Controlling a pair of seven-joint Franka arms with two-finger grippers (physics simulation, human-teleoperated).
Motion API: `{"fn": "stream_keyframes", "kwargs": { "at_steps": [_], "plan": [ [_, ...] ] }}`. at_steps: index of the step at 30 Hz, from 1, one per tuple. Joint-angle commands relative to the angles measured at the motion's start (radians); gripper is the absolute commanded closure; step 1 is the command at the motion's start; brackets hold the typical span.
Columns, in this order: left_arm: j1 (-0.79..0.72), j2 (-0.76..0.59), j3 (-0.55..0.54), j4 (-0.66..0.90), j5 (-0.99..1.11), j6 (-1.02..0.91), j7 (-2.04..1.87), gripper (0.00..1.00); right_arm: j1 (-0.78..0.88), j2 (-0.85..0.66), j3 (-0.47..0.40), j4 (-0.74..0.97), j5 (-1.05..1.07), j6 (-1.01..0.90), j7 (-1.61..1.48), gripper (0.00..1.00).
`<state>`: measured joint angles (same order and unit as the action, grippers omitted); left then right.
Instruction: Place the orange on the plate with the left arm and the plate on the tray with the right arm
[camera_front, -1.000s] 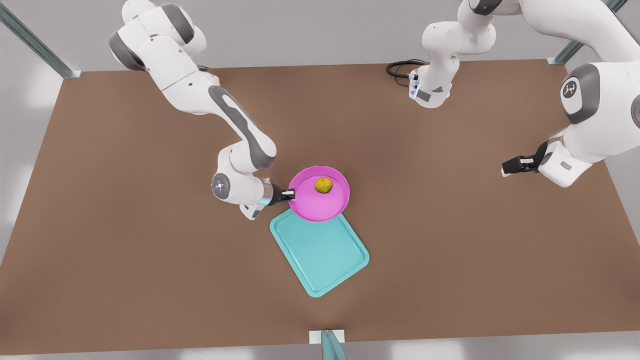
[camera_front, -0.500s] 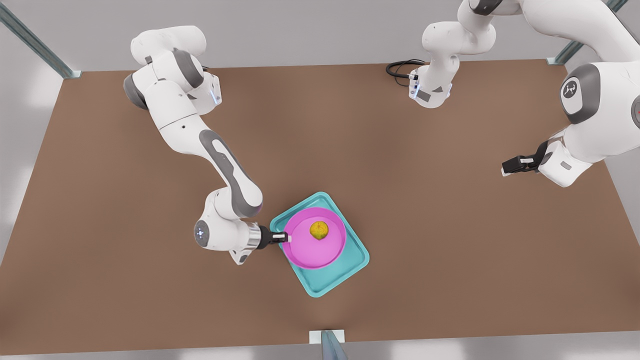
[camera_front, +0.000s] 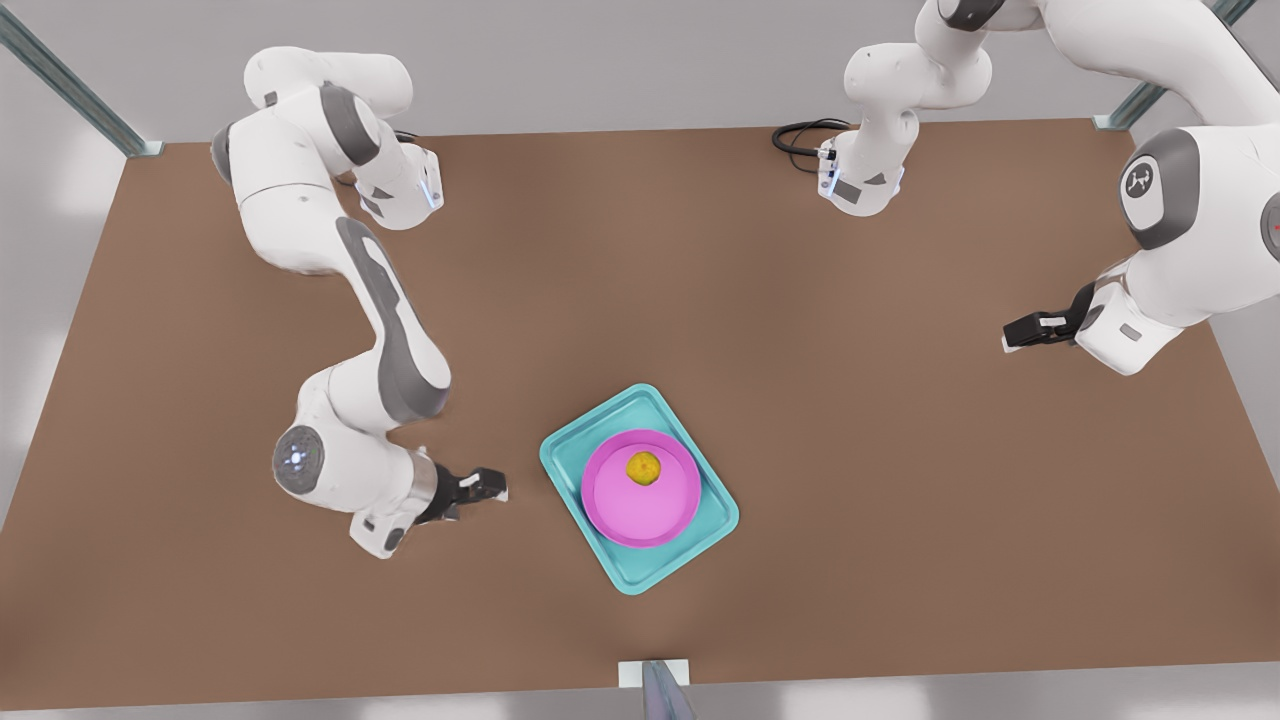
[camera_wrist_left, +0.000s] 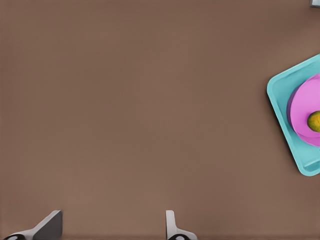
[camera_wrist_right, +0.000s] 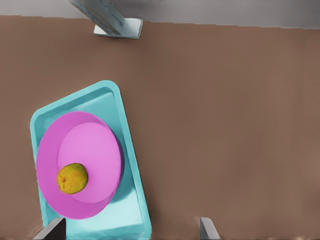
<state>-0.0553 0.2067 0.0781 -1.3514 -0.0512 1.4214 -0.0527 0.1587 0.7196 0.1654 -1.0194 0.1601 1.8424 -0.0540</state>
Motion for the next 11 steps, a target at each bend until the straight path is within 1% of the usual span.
{"fn": "stream_keyframes", "kwargs": {
  "at_steps": [1, 3, 4, 6, 9, 11],
  "plan": [
    [0.0, 0.0, 0.0, 0.0, 0.001, -0.001, 0.001, 0.0, 0.001, -0.092, -0.001, 0.067, -0.335, -0.514, -0.219, 0.0],
    [0.0, 0.0, 0.0, 0.001, 0.001, -0.001, 0.001, 0.0, 0.001, -0.256, -0.012, 0.059, -0.425, -0.669, -0.221, 0.0],
    [0.0, 0.0, 0.0, 0.001, 0.001, 0.001, 0.001, 0.0, 0.005, -0.299, -0.015, 0.059, -0.442, -0.741, -0.211, 0.0],
    [0.0, 0.002, 0.0, 0.001, 0.001, 0.001, 0.001, 0.0, -0.018, -0.483, -0.015, -0.126, -0.425, -0.698, -0.124, 0.0],
    [0.0, 0.002, 0.0, 0.001, 0.001, 0.001, 0.001, 0.0, -0.042, -0.529, -0.018, -0.199, -0.398, -0.67, -0.069, 0.0],
    [0.0, 0.0, 0.0, 0.001, 0.001, 0.001, 0.001, 0.0, -0.05, -0.54, -0.018, -0.214, -0.392, -0.667, -0.067, 0.0]
  ]
}}
